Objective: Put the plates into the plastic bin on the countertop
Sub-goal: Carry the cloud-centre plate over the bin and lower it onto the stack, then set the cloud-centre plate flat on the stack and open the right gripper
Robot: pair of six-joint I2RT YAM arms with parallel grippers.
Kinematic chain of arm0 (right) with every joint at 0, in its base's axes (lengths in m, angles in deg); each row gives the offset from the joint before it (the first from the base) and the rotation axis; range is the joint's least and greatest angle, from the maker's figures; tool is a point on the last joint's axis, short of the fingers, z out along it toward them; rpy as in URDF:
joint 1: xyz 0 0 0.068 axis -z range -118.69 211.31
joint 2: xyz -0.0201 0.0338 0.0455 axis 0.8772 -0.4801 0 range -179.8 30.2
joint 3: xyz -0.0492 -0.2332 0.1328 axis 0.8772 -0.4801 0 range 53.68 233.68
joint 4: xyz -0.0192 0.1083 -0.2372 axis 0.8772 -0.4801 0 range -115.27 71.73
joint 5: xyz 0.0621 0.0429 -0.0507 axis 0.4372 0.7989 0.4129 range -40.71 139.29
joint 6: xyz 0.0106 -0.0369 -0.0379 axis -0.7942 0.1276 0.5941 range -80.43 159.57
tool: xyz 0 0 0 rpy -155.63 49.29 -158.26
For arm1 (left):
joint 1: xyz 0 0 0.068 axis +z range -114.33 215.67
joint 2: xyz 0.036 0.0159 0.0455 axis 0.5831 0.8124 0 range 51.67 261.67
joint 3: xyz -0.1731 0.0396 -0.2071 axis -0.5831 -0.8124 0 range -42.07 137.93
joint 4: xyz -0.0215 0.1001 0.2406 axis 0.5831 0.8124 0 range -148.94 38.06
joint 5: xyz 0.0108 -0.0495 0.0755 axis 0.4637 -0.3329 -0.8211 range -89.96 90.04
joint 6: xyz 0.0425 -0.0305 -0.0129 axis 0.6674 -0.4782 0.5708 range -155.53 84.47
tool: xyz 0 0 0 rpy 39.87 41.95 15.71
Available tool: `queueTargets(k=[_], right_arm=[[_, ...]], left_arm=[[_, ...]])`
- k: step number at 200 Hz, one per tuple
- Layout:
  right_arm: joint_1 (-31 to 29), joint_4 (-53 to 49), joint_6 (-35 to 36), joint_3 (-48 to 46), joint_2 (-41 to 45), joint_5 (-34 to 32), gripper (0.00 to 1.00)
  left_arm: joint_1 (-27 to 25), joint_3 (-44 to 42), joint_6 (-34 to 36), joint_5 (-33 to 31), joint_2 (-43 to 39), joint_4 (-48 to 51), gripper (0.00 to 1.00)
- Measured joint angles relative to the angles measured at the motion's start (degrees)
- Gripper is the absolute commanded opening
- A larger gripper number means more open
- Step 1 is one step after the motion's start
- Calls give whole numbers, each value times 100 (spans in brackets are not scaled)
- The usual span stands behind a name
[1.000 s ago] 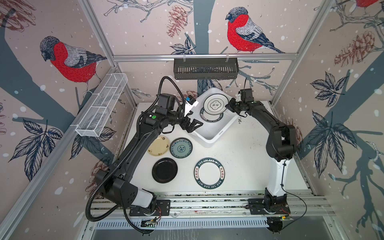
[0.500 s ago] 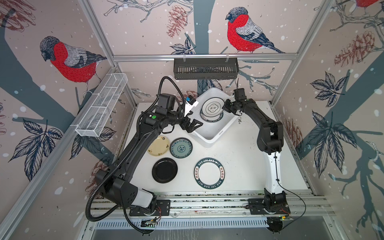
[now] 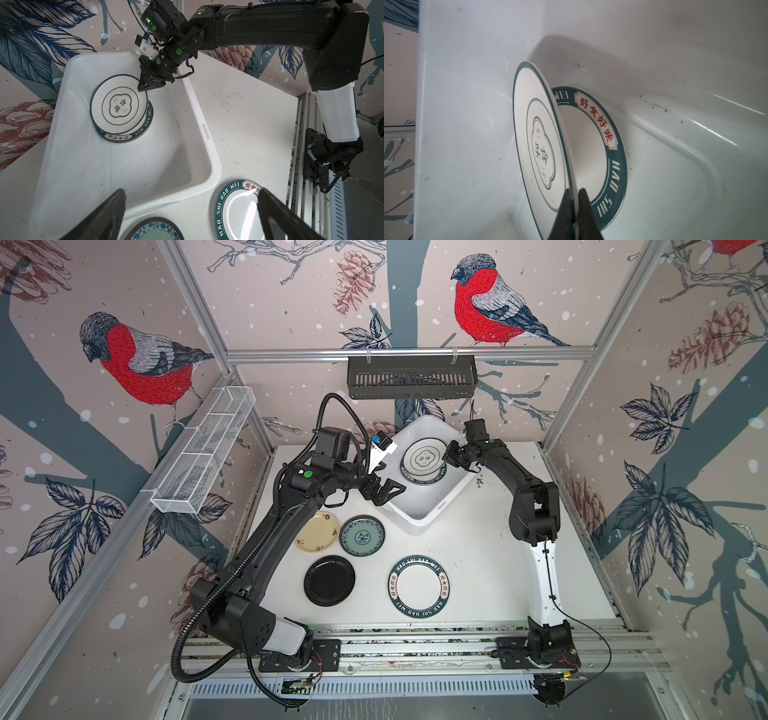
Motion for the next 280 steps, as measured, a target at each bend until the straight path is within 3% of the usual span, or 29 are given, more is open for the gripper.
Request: queueTargets(k=[124,180,280], right_arm=[[28,50,-122,-249,13,9,6],[28,59,-168,-249,7,46,15],[39,70,-205,-249,-20,81,22]], left_arm=[[0,-55,39,0,-9,-2,98],[0,-63,39,0,-15,-2,98],[0,-66,42,4,-15,-2,98]])
